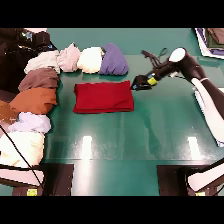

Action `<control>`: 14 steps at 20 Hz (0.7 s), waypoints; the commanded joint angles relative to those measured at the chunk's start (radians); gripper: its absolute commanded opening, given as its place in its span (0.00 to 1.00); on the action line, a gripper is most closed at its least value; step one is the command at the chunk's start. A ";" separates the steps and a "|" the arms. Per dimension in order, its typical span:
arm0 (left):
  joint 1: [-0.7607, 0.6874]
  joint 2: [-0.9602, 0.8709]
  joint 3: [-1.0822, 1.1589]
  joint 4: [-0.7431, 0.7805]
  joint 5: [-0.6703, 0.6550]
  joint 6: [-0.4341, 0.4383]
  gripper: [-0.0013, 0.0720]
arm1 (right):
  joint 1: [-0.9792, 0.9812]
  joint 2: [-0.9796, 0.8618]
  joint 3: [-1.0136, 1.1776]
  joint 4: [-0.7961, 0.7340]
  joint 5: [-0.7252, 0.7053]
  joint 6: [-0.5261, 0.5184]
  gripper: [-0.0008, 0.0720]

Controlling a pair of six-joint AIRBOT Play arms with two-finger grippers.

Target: Fold the shirts.

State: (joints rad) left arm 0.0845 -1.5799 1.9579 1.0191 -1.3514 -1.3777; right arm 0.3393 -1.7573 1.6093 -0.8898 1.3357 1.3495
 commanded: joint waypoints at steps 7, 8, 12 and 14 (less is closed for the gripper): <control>0.000 0.001 0.000 -0.003 0.000 0.002 0.05 | 0.007 -0.025 -0.256 0.209 -0.301 -0.053 0.94; 0.000 0.001 0.000 -0.003 -0.001 0.002 0.05 | 0.024 -0.060 -0.227 0.227 -0.276 -0.054 0.94; 0.000 0.001 0.000 -0.003 -0.027 0.006 0.05 | 0.097 -0.184 -0.092 0.314 -0.199 -0.061 0.90; 0.000 0.001 0.000 -0.003 -0.038 0.006 0.05 | 0.117 -0.209 -0.048 0.319 -0.156 -0.086 0.57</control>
State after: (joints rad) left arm 0.0845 -1.5799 1.9579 1.0157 -1.3712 -1.3746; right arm 0.4198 -1.9141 1.4975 -0.6136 1.1191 1.2873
